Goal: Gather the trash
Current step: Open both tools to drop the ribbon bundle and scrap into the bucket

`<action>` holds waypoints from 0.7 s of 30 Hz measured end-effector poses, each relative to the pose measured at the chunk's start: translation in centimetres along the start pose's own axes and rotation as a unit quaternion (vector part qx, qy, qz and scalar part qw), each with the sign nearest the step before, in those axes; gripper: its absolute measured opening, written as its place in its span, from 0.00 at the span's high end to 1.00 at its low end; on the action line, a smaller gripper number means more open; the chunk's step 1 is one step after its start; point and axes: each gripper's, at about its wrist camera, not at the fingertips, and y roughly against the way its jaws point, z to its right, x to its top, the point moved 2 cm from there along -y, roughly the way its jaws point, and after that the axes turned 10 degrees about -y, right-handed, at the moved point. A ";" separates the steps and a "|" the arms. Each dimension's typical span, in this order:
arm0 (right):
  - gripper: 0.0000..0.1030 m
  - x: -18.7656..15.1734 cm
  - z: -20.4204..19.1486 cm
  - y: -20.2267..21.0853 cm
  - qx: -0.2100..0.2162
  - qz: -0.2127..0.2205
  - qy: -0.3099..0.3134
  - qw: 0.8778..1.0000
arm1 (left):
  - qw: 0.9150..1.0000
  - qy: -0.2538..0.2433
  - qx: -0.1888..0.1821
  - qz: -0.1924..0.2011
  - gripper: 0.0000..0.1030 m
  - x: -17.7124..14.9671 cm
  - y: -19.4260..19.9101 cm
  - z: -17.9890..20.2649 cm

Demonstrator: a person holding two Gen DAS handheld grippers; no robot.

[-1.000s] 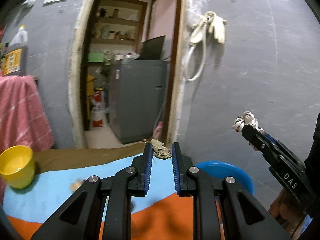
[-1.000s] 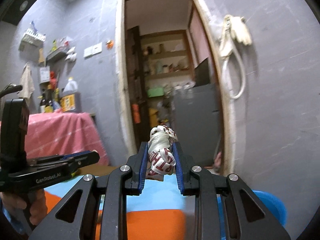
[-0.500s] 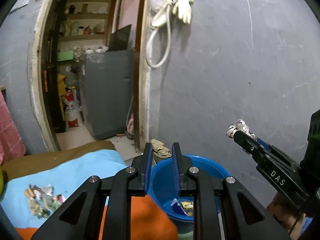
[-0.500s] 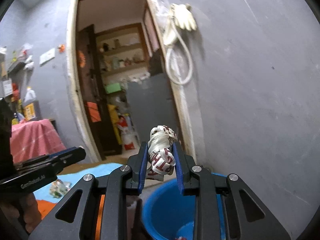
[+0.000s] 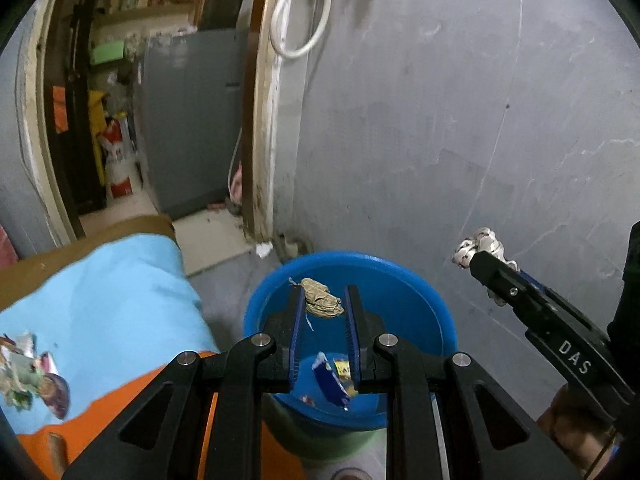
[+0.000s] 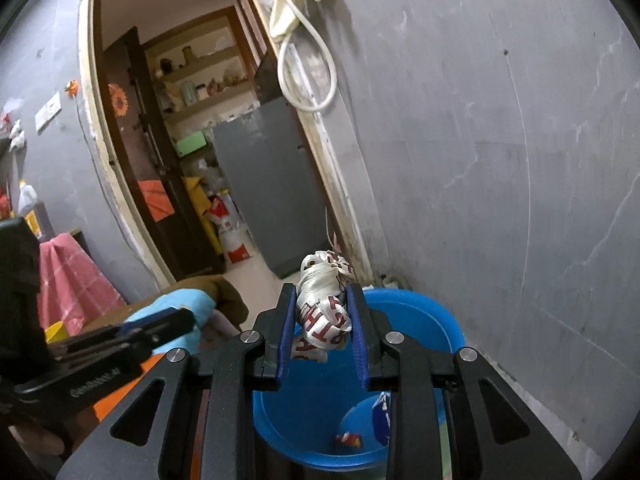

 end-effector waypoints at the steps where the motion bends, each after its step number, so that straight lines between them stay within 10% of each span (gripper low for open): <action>1: 0.76 0.0 -0.1 -0.1 -0.001 -0.002 0.000 1.000 | 1.000 0.001 -0.001 -0.006 0.84 -0.1 -0.4 0.0; 21: 0.58 0.0 1.6 -0.6 -0.025 -0.026 -0.025 0.999 | 0.999 0.037 -0.005 -0.034 0.57 -1.2 -2.1 -0.2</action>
